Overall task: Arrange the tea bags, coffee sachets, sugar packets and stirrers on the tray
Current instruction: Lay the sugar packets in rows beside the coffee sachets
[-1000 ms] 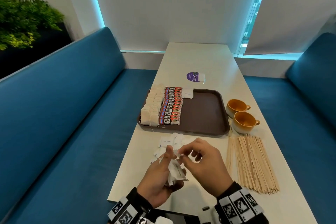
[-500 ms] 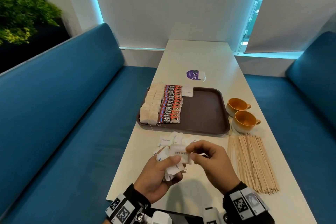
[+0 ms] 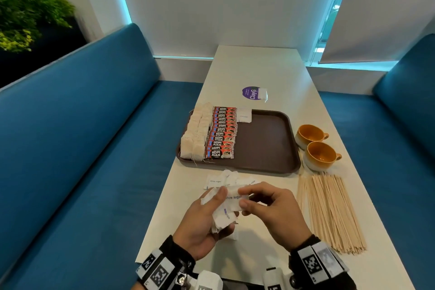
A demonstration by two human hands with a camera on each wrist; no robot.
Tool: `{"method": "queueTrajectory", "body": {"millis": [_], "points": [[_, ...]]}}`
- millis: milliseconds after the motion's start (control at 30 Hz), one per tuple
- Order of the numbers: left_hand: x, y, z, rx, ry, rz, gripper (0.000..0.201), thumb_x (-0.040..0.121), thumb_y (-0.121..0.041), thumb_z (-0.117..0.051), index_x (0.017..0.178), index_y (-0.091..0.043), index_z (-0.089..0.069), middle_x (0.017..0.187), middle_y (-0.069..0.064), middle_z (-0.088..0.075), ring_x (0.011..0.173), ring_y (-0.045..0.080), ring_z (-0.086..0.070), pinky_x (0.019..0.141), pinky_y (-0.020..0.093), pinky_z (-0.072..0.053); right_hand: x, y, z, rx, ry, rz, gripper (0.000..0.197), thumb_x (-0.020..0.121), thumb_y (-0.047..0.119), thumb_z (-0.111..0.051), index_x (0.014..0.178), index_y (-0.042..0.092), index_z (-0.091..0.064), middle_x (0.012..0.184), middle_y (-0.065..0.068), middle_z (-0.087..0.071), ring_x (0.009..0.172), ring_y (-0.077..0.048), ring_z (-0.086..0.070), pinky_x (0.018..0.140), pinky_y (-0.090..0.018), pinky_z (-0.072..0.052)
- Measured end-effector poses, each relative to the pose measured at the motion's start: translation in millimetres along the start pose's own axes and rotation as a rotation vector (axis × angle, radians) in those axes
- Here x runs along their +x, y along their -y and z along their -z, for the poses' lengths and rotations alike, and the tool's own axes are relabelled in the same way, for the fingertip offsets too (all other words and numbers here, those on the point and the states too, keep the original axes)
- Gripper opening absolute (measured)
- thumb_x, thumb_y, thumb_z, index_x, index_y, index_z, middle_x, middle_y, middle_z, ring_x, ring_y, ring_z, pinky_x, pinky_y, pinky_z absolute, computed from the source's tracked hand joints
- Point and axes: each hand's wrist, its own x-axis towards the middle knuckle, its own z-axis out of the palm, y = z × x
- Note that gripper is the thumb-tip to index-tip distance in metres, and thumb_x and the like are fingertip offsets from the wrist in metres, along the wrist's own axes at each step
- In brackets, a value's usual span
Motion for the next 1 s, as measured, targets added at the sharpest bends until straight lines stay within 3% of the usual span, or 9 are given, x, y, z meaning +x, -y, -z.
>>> {"method": "queueTrajectory", "body": {"millis": [100,200,300,400,467,600,800,900,1000], "points": [[7,-3,0,-0.036,-0.009,0.027,0.048,0.09,-0.05,-0.065,0.125,-0.016,-0.068,0.121,0.025,-0.07,0.083,0.026,-0.063,0.052,0.03,-0.054,4,-2,2,0.002,-0.012,-0.056,0.022,0.078,-0.003,-0.082,0.093,0.013,-0.08,0.083,-0.011,-0.076,0.069,-0.031,-0.074,0.073,-0.036,-0.061],[16,-7,3,-0.091,-0.013,0.044,0.044,0.091,-0.049,-0.063,0.119,-0.015,-0.066,0.12,0.021,-0.072,0.09,0.029,-0.067,0.06,0.034,-0.059,12,-6,3,0.053,-0.065,-0.105,0.029,0.076,-0.01,-0.081,0.098,0.009,-0.077,0.089,-0.015,-0.072,0.071,-0.039,-0.073,0.07,-0.038,-0.063],[26,-12,13,-0.188,0.025,0.067,0.029,0.094,-0.022,-0.064,0.121,-0.012,-0.066,0.128,0.022,-0.068,0.097,0.033,-0.067,0.067,0.04,-0.061,28,-9,8,0.123,-0.101,-0.134,0.049,0.074,-0.015,-0.079,0.115,0.012,-0.072,0.093,-0.024,-0.065,0.074,-0.042,-0.072,0.069,-0.041,-0.063],[41,-15,26,-0.199,0.05,0.04,0.05,0.081,0.002,-0.058,0.129,-0.011,-0.064,0.124,0.019,-0.07,0.095,0.035,-0.07,0.071,0.044,-0.061,51,-6,19,0.093,-0.112,-0.132,0.046,0.077,-0.011,-0.079,0.118,0.01,-0.071,0.09,-0.018,-0.071,0.073,-0.033,-0.074,0.069,-0.034,-0.063],[51,-18,32,-0.178,0.047,0.007,0.056,0.079,0.006,-0.057,0.132,-0.01,-0.06,0.125,0.019,-0.07,0.098,0.036,-0.07,0.07,0.044,-0.06,73,-1,28,0.037,-0.119,-0.135,0.033,0.08,-0.003,-0.079,0.111,0.008,-0.073,0.09,-0.012,-0.077,0.077,-0.029,-0.075,0.069,-0.029,-0.062],[69,-19,42,-0.111,-0.009,-0.009,0.051,0.078,0.002,-0.062,0.129,-0.001,-0.06,0.125,0.017,-0.071,0.116,0.039,-0.067,0.072,0.041,-0.063,134,-6,50,0.045,-0.204,-0.176,0.027,0.083,0.002,-0.078,0.109,0.008,-0.072,0.096,-0.009,-0.078,0.087,-0.026,-0.077,0.078,-0.037,-0.064],[89,-15,55,-0.082,-0.065,0.022,0.042,0.081,0.006,-0.066,0.123,0.007,-0.065,0.117,0.028,-0.071,0.103,0.04,-0.073,0.08,0.048,-0.063,239,-39,73,-0.058,-0.228,-0.276,0.018,0.085,0.006,-0.079,0.101,0.011,-0.073,0.102,-0.016,-0.076,0.084,-0.026,-0.076,0.072,-0.033,-0.064],[96,-18,58,-0.077,-0.059,0.054,0.047,0.066,0.01,-0.077,0.113,0.008,-0.072,0.113,0.036,-0.068,0.093,0.045,-0.073,0.071,0.05,-0.064,281,-53,73,-0.158,-0.2,-0.288,0.021,0.085,0.005,-0.079,0.104,0.009,-0.072,0.103,-0.017,-0.075,0.083,-0.026,-0.074,0.069,-0.029,-0.064],[91,-30,55,-0.045,-0.044,0.094,0.041,0.058,0.004,-0.077,0.099,0.007,-0.077,0.104,0.04,-0.069,0.082,0.049,-0.072,0.063,0.048,-0.062,312,-63,69,-0.246,-0.187,-0.297,0.02,0.085,0.007,-0.08,0.102,0.012,-0.071,0.1,-0.012,-0.077,0.077,-0.017,-0.072,0.063,-0.023,-0.062]]}}
